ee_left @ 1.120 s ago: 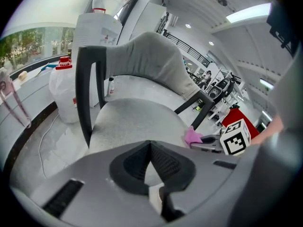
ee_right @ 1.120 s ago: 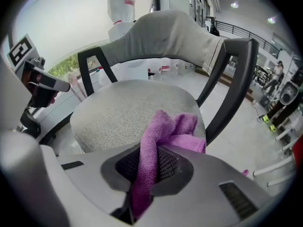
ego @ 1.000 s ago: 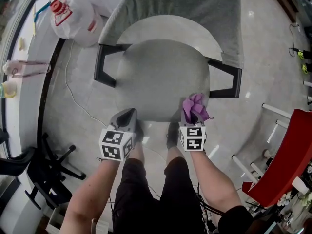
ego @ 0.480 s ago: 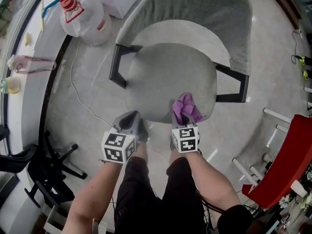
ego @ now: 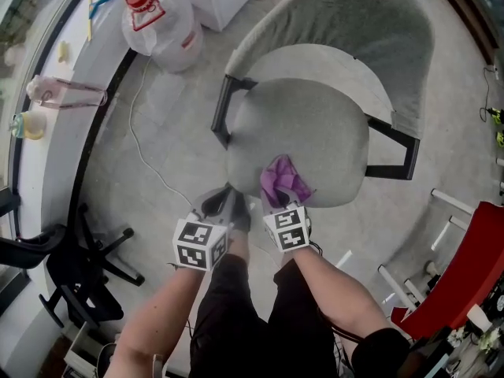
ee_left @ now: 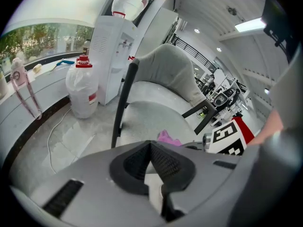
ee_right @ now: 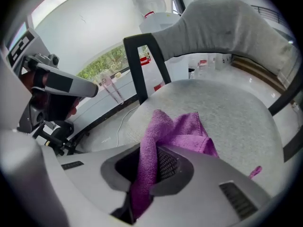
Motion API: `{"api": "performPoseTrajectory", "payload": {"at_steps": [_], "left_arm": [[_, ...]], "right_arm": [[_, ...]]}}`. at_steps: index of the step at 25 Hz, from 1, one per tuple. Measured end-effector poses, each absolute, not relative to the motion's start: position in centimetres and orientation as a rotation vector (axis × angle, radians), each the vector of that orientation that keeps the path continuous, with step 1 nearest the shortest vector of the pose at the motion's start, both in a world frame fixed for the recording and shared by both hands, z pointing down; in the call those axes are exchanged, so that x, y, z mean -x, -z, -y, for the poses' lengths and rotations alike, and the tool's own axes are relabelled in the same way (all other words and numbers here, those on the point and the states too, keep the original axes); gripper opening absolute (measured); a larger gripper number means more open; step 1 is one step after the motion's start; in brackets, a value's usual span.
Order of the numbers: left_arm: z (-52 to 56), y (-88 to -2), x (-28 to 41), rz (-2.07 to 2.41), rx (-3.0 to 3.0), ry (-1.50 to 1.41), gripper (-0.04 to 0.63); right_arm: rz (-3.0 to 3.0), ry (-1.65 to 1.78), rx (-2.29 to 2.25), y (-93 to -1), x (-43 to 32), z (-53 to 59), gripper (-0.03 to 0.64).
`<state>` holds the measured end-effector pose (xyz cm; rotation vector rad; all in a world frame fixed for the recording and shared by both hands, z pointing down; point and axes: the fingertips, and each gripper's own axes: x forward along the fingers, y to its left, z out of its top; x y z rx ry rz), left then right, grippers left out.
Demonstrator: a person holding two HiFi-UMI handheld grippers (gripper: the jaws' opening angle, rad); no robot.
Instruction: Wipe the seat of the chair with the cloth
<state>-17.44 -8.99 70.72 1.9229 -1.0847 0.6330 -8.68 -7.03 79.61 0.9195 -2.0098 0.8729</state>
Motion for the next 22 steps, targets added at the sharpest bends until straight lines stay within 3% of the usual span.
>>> {"api": "performPoseTrajectory", "payload": {"at_steps": [15, 22], "left_arm": [[9.6, -70.0, 21.1, 1.113, -1.918, -0.627, 0.005], [9.7, -69.6, 21.4, 1.097, -1.921, -0.639, 0.005]], "right_arm": [[2.122, -0.926, -0.691, -79.0, 18.0, 7.4, 0.048], [2.212, -0.999, -0.728, -76.0, 18.5, 9.2, 0.048]]}}
